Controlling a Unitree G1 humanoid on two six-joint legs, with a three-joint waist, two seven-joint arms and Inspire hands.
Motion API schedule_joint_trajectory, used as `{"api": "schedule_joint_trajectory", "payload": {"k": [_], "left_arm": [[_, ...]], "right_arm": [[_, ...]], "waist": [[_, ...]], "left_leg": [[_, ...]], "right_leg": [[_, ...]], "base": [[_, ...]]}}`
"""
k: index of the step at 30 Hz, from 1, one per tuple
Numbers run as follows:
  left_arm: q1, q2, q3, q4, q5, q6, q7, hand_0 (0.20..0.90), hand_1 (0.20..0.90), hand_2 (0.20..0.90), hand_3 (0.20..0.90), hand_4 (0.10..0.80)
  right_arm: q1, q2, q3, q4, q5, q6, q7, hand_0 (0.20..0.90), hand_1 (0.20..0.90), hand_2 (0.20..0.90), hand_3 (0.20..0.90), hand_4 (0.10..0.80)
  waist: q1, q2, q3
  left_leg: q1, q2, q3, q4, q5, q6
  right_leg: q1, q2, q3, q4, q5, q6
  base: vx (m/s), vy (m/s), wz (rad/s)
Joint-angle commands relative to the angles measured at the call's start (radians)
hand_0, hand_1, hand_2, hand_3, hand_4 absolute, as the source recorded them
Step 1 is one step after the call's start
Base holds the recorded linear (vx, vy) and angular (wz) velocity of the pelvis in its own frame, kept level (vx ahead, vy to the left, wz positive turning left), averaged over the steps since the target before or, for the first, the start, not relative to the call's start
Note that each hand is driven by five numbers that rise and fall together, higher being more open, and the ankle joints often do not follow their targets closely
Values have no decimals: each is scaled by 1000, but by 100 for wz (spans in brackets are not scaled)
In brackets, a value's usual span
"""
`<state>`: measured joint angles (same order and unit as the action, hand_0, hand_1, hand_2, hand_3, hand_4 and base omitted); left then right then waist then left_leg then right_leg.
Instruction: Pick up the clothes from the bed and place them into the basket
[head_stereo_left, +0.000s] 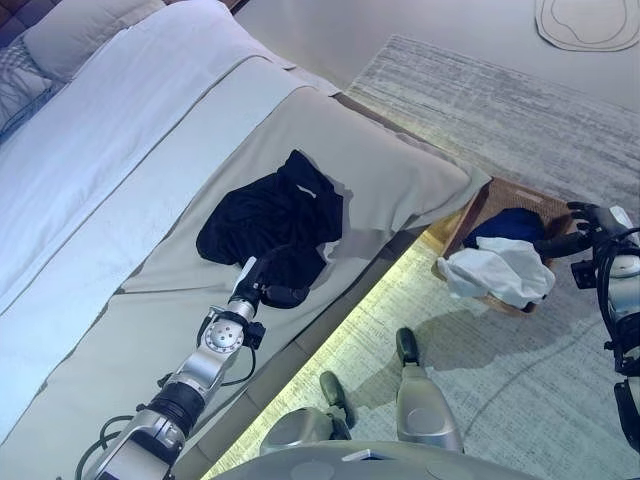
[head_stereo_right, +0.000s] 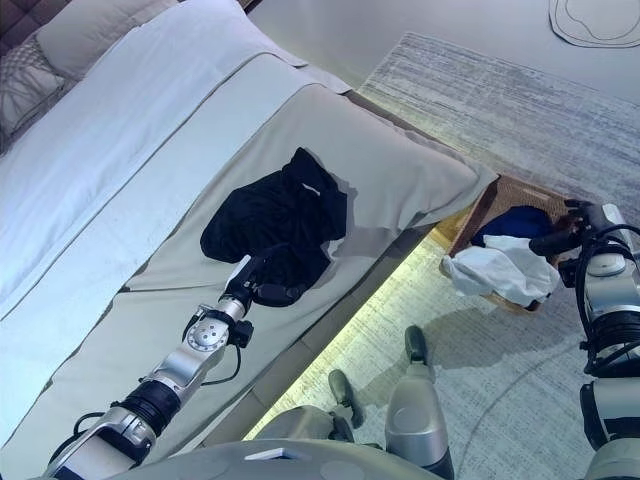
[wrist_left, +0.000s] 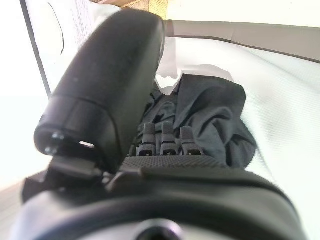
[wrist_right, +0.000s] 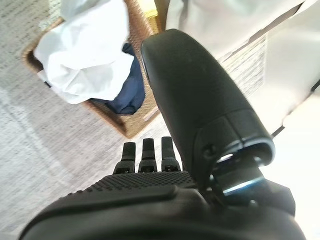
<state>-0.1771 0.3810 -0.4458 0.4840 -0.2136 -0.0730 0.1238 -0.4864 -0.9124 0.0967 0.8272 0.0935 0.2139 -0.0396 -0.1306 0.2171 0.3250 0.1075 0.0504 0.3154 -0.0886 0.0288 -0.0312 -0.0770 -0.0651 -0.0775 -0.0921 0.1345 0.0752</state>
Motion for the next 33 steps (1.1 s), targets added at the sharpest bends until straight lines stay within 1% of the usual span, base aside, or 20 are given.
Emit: {"api": "schedule_joint_trajectory", "payload": {"k": [1,3,6,8,10,12,13,14,16,20,22,24,25,26,27,28,29,30,31,33], "left_arm": [[-23,44,-11,-36,5,-67,35,900,900,900,900,800],[-19,44,-7,-41,-1,-64,42,900,900,900,900,800],[-13,40,-3,-38,-14,-59,50,900,900,900,900,800],[-2,32,2,-26,-24,-45,44,900,900,900,900,800],[5,27,2,-22,-38,-40,55,900,900,900,900,800],[8,13,-6,-25,-64,-37,95,900,900,900,900,800],[9,11,-7,-26,-68,-39,105,900,900,900,900,800],[21,0,-11,-31,-63,-38,123,900,900,900,900,800],[45,-4,-14,-43,-53,-39,142,900,900,900,900,800],[87,27,-6,-78,-12,-29,139,900,900,900,900,800],[83,53,2,-92,0,-18,123,900,900,900,900,800],[74,70,11,-95,3,-16,96,900,900,900,900,800],[69,80,17,-89,4,-22,71,900,900,900,900,800],[67,84,19,-84,5,-26,58,900,900,900,900,800],[64,92,22,-74,11,-30,33,900,900,900,900,800],[67,102,23,-68,14,-37,16,900,900,900,900,800],[70,105,25,-66,14,-43,14,900,900,900,900,800],[75,109,30,-61,16,-62,15,900,900,900,900,800],[75,110,34,-63,16,-88,18,900,900,900,900,800],[65,102,36,-77,5,-117,22,900,900,900,900,800]], "right_arm": [[-90,6,60,7,-51,-78,-17,900,900,900,900,800],[-98,4,63,9,-44,-78,-13,900,900,900,900,800],[-114,7,73,6,-96,-78,-4,900,900,900,900,800],[-132,10,103,4,-151,-93,10,900,900,900,900,800],[-147,13,128,-7,-194,-98,-22,900,900,900,900,800],[-192,30,173,-23,-254,-103,-105,900,900,900,900,800],[-198,32,178,-23,-269,-108,-122,900,900,900,900,800],[-225,45,199,-22,-285,-106,-166,900,900,900,900,800],[-251,63,221,-38,-281,-95,-203,900,900,900,900,800],[-278,87,252,-106,-269,-45,-246,900,900,900,900,800],[-317,81,267,-122,-257,-13,-260,900,900,900,900,800],[-364,61,276,-119,-232,0,-267,900,900,900,900,800],[-394,43,283,-117,-214,16,-265,900,900,900,900,800],[-405,35,286,-116,-211,21,-266,900,900,900,900,800],[-418,24,292,-114,-207,27,-261,900,900,900,900,800],[-428,19,296,-115,-203,32,-254,900,900,900,900,800],[-434,20,299,-116,-201,32,-253,900,900,900,900,800],[-456,28,310,-113,-197,29,-258,900,900,900,900,800],[-495,38,327,-101,-198,32,-263,900,900,900,900,800],[-547,44,350,-73,-221,37,-266,900,900,900,900,800]], "waist": [[9,-119,-96],[17,-123,-101],[28,-130,-107],[44,-139,-118],[53,-144,-122],[76,-151,-128],[79,-151,-129],[94,-150,-133],[114,-149,-138],[159,-147,-144],[186,-148,-135],[202,-143,-128],[204,-140,-125],[205,-140,-124],[211,-140,-120],[222,-144,-114],[228,-145,-108],[247,-145,-90],[265,-140,-65],[289,-123,-28]], "left_leg": [[28,29,-20,39,-70,-48],[30,30,-23,36,-67,-49],[31,31,-31,32,-64,-49],[30,32,-39,32,-59,-49],[32,32,-49,28,-54,-47],[26,28,-76,30,-52,-41],[25,27,-80,30,-51,-40],[24,22,-98,30,-51,-36],[23,12,-126,33,-51,-31],[9,-18,-214,42,-48,-16],[-12,-35,-270,46,-44,-9],[-31,-52,-329,33,-33,0],[-43,-65,-372,25,-24,4],[-49,-71,-395,23,-19,7],[-59,-85,-435,30,-15,12],[-71,-94,-456,49,-16,13],[-76,-96,-460,58,-17,14],[-91,-99,-463,79,-19,14],[-111,-103,-468,102,-21,15],[-143,-111,-480,130,-22,18]], "right_leg": [[49,-27,-16,5,-43,15],[53,-28,-22,5,-44,15],[60,-29,-33,5,-45,14],[71,-32,-43,5,-47,13],[79,-33,-46,5,-47,13],[93,-35,-57,5,-50,11],[95,-36,-59,5,-51,10],[105,-37,-62,5,-53,8],[121,-39,-66,5,-59,4],[148,-41,-68,33,-80,-9],[142,-40,-65,59,-96,-17],[128,-27,-48,81,-115,-26],[117,-15,-34,97,-129,-34],[112,-9,-25,109,-138,-39],[104,0,-14,139,-157,-49],[96,-4,-27,164,-167,-53],[93,-10,-39,176,-171,-54],[82,-24,-68,204,-179,-55],[64,-36,-93,235,-190,-60],[37,-41,-117,273,-211,-75]], "base": [[-14,22,8],[-18,34,10],[-12,39,6],[3,47,7],[5,52,12],[7,84,16],[33,85,14],[60,95,14],[82,111,31],[71,65,51],[-36,17,63],[-73,16,97],[-56,13,126],[-19,14,166],[36,6,154],[44,4,119],[25,12,91],[-37,49,58],[-100,95,43],[-106,109,13]]}}
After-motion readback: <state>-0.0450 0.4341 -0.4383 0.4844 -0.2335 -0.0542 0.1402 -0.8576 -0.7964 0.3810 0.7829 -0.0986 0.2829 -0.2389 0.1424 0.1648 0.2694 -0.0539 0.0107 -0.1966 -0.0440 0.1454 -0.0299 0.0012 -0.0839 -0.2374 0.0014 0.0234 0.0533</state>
